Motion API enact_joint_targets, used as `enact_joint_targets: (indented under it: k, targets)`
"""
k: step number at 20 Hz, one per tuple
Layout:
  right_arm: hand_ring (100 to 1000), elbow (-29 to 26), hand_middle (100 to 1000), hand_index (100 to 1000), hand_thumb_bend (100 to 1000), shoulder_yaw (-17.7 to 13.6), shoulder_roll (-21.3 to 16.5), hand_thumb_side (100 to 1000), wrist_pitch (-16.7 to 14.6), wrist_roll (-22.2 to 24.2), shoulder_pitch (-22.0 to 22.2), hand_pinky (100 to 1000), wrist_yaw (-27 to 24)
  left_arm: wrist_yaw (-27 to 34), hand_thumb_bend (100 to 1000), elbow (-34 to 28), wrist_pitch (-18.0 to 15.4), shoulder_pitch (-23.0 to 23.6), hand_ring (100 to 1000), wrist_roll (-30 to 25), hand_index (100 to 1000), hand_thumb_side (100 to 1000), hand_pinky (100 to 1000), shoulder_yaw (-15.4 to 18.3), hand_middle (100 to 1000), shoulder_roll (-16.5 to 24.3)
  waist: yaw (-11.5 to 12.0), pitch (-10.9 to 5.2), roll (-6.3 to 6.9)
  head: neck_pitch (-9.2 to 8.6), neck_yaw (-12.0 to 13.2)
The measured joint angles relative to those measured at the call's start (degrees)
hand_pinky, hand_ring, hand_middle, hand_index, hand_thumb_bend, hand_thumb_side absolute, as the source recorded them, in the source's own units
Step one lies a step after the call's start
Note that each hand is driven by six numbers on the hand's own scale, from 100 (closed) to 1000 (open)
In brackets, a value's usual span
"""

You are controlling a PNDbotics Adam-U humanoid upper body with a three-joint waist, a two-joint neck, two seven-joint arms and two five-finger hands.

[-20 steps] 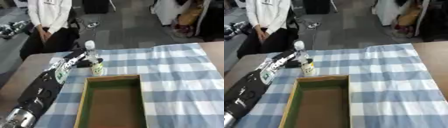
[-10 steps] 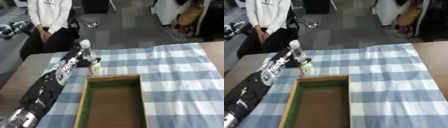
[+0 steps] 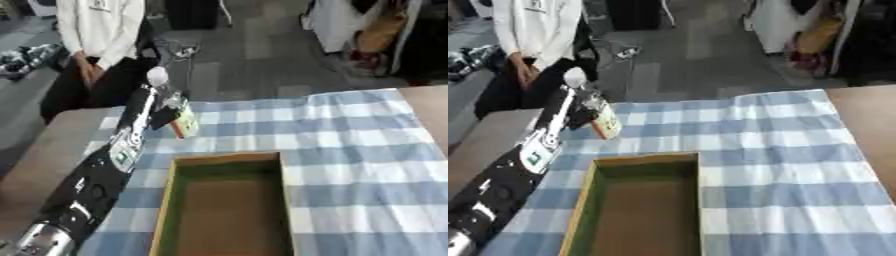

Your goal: Pick up objects on the table and place them in the box.

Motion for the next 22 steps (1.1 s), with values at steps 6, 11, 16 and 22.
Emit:
enact_joint_targets:
  k: [6,11,16,22]
  targets:
    - [495,0.0,559,643,100,0.0,0.0,845,0.0,0.0,0.0,406,0.0,3.2,100,-7.0,-2.2,1.4,100,0.9,295,723,100,-1.3,100,1.6,0.4,0.0,0.05,0.05,-0.3]
    - [494,0.0,559,644,100,0.0,-0.3,845,0.0,0.0,0.2,405,0.0,8.7,100,-17.9,-2.3,3.8,100,-0.5,290,715,100,-3.5,100,5.0,0.9,-0.01,0.28,0.14,-1.2]
    - [494,0.0,559,644,100,0.0,-0.8,845,0.0,0.0,0.5,404,0.1,14.3,100,-29.4,-1.2,6.4,100,-2.1,281,712,100,-5.5,100,9.0,1.5,-0.03,0.37,0.99,-2.2]
    - [494,0.0,559,645,100,0.0,-1.2,844,0.2,0.2,1.2,404,0.3,19.2,100,-42.4,1.3,9.8,100,-5.9,273,713,100,-7.9,100,14.1,2.2,-0.08,0.48,1.85,-3.2]
